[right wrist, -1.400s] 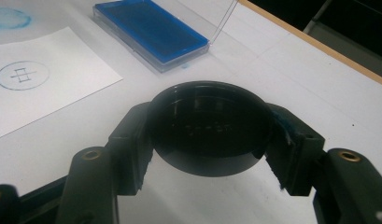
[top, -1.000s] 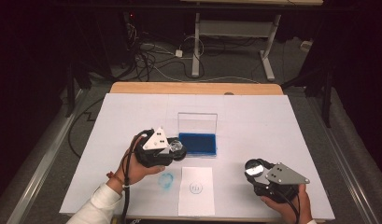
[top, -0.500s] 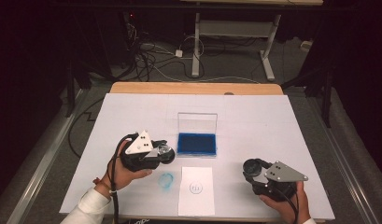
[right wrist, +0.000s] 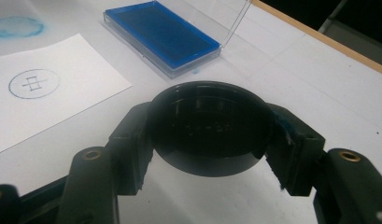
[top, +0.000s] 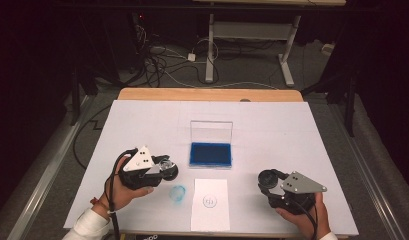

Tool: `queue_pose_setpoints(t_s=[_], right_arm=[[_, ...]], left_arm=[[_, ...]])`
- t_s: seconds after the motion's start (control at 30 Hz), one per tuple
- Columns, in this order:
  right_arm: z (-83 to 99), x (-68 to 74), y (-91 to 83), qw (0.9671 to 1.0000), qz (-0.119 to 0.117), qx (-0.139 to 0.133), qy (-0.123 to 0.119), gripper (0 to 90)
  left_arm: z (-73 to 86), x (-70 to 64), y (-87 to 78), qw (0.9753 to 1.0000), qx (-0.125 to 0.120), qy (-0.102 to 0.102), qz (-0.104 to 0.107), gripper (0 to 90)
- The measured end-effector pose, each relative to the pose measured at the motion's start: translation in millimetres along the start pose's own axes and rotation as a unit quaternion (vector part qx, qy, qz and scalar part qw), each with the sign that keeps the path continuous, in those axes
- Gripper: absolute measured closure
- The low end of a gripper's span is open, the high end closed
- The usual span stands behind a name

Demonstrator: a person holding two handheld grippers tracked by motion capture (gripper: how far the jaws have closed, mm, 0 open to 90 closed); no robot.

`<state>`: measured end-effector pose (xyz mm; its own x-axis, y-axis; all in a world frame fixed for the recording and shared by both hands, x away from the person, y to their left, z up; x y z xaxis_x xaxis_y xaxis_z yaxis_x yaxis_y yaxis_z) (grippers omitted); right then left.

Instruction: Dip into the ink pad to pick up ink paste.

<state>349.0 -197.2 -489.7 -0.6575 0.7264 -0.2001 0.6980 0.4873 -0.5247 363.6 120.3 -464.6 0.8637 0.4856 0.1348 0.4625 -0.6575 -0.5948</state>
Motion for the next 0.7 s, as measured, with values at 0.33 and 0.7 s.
queue_pose_setpoints(t_s=[0.33,0.7], right_arm=[[-6.2,8.0,4.9,0.9999,-0.013,-0.002,-0.009,38.4],[-9.1,13.8,8.4,0.9996,-0.021,-0.001,-0.017,38.4]], left_arm=[[8.6,-10.2,0.1,0.9999,0.013,0.005,0.003,54.3],[8.4,-15.6,-1.6,0.9999,0.01,0.007,0.008,54.3]])
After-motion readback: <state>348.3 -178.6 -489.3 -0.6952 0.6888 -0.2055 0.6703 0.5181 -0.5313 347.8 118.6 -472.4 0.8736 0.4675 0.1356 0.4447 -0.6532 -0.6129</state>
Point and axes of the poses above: each handheld gripper's, and its own axes: y roughly forward along the jaws, z roughly out of its underside, x roughly to its left, the point moved 10 cm from there along y, roughly forward along the jaws, and after that the axes turned 2 degrees about y, right-handed, at the moved point
